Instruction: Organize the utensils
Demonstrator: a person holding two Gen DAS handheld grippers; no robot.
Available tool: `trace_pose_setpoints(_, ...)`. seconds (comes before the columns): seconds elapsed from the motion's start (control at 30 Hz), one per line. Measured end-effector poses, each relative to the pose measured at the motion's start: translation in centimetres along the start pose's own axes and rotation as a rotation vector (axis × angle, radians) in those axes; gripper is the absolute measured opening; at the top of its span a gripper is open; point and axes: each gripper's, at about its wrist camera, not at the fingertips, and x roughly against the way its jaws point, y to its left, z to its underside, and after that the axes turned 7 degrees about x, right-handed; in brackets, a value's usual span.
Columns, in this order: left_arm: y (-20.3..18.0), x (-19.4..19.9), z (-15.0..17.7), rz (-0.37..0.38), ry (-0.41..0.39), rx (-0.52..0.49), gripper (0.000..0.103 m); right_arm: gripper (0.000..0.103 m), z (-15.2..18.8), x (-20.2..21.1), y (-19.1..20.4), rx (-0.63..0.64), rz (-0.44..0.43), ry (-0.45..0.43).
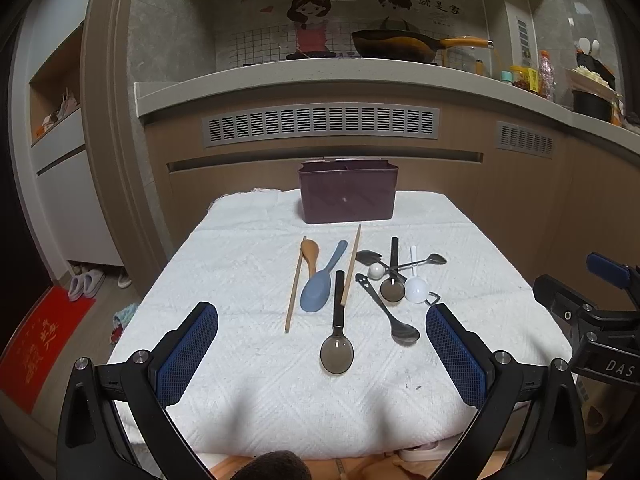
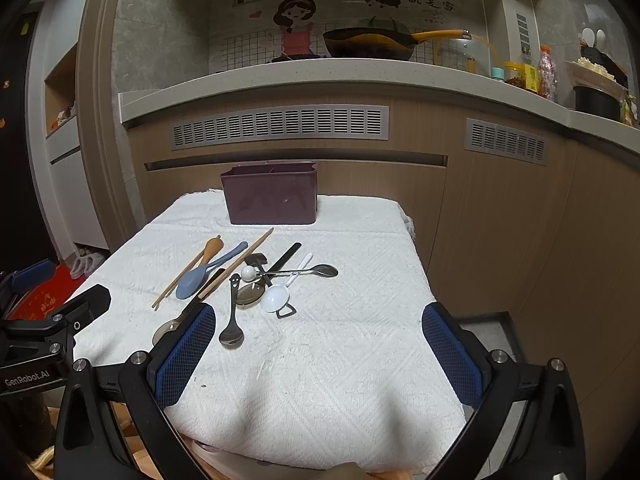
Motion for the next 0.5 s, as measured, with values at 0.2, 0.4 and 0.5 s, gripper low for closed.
trace_pose_setpoints(0.2, 0.03, -0.04, 0.05, -0.001, 0.000, 0.001, 0.103, 0.102, -0.01, -0.04, -0.09, -0.002, -0.002, 0.001)
trace_pose_setpoints(0.4, 0.46, -0.16, 0.25, -0.001, 0.002, 0.002, 0.103, 0.102, 0.01, -0.06, -0.23, -0.006, -0.004, 0.003)
trace_pose_setpoints(0.5, 0.56, -0.25, 0.32, -0.002, 0.004, 0.003, 0.103, 0.102, 0.00, -0.06, -0.23, -0.004, -0.005, 0.003)
